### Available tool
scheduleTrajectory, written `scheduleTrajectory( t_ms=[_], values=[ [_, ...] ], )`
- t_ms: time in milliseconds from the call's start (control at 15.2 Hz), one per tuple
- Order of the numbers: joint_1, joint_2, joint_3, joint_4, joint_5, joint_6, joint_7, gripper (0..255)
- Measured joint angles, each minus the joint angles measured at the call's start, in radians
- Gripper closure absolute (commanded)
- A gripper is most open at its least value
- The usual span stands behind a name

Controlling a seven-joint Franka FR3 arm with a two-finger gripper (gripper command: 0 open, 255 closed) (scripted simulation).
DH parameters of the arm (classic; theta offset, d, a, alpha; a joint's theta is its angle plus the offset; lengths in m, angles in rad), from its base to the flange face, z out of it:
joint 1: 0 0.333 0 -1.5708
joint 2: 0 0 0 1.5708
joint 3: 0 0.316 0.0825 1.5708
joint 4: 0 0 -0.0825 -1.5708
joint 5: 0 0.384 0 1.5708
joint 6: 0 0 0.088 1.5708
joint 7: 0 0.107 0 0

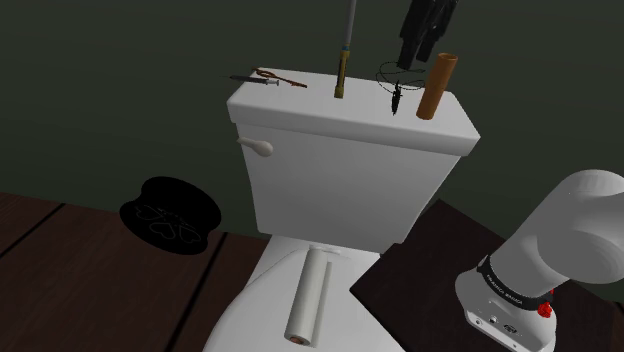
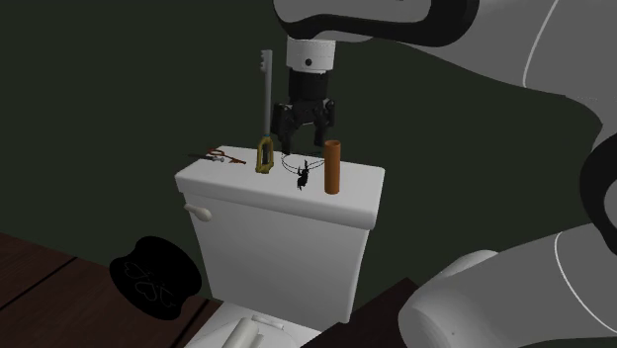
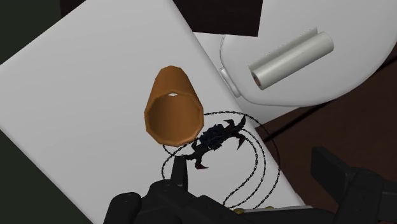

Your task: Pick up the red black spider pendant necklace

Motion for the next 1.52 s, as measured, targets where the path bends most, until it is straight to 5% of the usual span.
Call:
scheduleTrajectory(
  t_ms=[66, 792, 1518],
  values=[
    [0.0, -0.001, 0.0, -0.006, 0.0, 0.005, 0.0, 255],
    [0.0, -0.001, 0.0, -0.005, 0.0, 0.004, -0.001, 255],
    [-0.003, 0.064, -0.006, 0.195, -0.007, -0.13, 0.012, 255]
  ],
)
